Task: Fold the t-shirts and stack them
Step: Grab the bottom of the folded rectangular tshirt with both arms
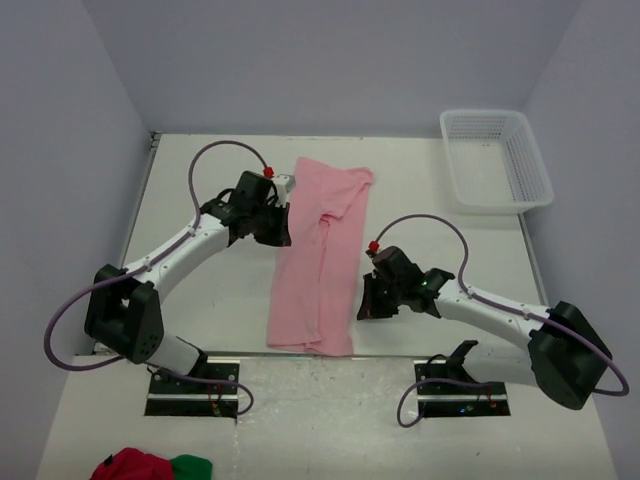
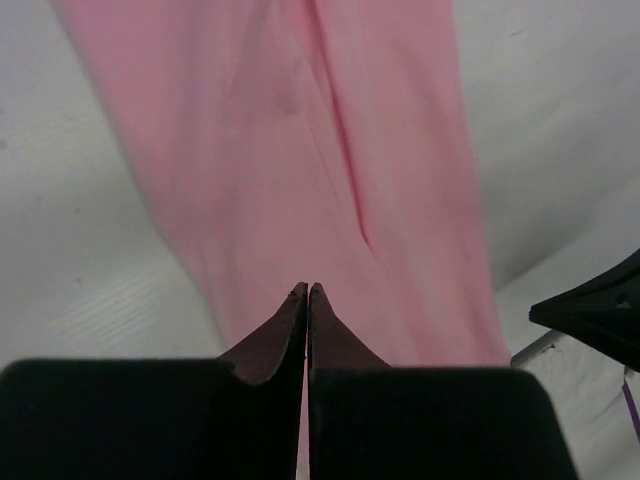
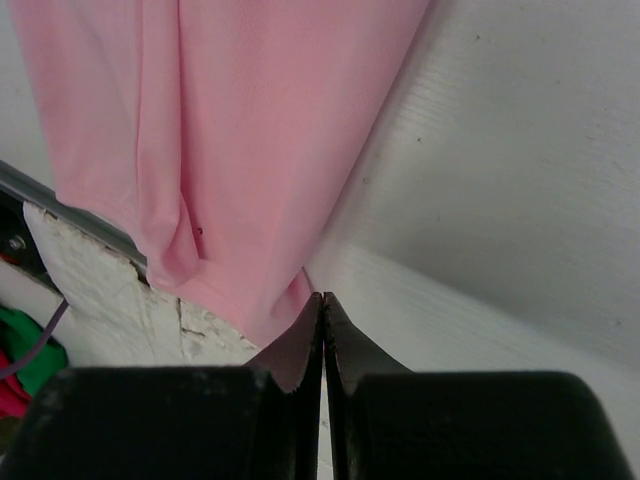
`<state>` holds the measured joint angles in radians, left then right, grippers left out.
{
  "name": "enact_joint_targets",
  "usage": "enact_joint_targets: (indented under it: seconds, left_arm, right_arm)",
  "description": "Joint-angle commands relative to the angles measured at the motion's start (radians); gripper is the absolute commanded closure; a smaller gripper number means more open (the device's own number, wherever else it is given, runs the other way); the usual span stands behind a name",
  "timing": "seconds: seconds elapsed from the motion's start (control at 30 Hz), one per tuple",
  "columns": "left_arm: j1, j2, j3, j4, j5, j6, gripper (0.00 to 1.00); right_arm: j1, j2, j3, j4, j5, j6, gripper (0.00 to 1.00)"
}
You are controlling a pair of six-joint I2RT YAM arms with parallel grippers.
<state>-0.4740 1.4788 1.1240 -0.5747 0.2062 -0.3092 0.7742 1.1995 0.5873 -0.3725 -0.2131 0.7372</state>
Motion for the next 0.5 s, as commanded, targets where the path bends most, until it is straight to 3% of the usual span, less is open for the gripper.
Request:
enact_joint_targets:
  seconds: [0.0,0.23,0.47]
  left_arm:
    - [-0.002,0.056,0.014,0.171,0.228,0.010,1.00]
    - [-0.002,0.234,0.043,0.291,0.399,-0.033,1.00]
    - [-0.012,0.435,0.094,0.348,0.450,-0.076,1.00]
  right_arm:
    - [0.022,0.009,0.036,0.046,-0.005,0.028,1.00]
    - [0.033,-0.032,0.029,0.011,0.011,0.062,1.00]
    - [0.036,-0.068,0.037,-0.036,0.053,0.068,1.00]
